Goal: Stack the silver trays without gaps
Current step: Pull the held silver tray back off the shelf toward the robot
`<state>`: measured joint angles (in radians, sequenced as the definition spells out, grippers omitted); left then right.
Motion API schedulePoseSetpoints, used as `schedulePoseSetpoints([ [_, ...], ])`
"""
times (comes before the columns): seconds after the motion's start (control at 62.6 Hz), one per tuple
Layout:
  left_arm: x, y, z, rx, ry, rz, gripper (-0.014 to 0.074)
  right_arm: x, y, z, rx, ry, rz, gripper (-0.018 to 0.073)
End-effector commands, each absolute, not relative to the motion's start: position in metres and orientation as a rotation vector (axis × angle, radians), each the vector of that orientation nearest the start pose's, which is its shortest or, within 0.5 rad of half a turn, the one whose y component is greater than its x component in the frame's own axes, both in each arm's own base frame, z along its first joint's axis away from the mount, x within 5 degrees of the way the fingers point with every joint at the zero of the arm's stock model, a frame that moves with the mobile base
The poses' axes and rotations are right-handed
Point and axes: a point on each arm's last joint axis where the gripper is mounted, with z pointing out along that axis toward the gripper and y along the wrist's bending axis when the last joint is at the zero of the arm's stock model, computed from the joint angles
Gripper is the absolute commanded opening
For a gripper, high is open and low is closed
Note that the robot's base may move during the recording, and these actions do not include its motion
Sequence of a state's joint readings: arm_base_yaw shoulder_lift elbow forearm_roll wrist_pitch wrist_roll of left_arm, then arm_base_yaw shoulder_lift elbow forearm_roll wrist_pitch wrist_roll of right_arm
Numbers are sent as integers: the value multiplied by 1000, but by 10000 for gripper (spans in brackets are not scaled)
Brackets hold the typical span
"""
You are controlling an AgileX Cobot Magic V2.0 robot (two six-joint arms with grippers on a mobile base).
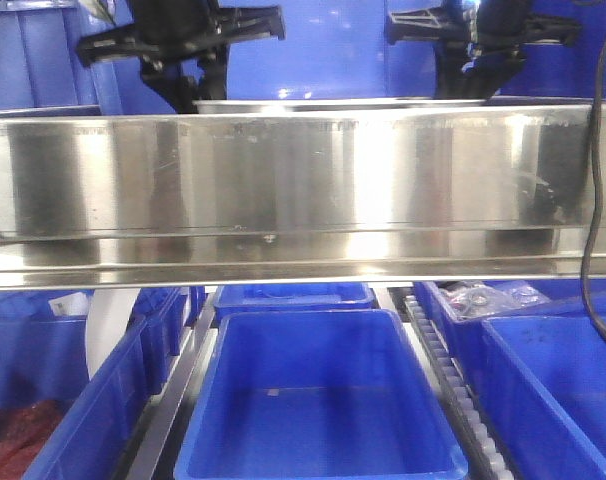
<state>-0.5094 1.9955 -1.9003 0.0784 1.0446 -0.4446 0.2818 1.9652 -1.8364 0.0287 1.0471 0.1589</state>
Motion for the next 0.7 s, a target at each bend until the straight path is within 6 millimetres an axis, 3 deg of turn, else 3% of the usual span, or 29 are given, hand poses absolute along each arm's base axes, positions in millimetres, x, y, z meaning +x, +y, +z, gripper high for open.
schedulePoseSetpoints([
  [0.0,380,-206,362,167,2505,-253,-40,399,119,361,-169,2491,217,65],
  [0.208,357,-194,393,212,2513,-218,-40,365,110,409,-152,2402,242,65],
  [0.384,334,-194,416,272,2467,-168,-41,338,106,436,-142,2363,261,65],
  [0.56,311,-193,432,322,2451,-109,-41,317,114,446,-194,2373,263,65],
  [0.687,301,-189,431,339,2472,-102,-41,305,118,443,-206,2400,220,65],
])
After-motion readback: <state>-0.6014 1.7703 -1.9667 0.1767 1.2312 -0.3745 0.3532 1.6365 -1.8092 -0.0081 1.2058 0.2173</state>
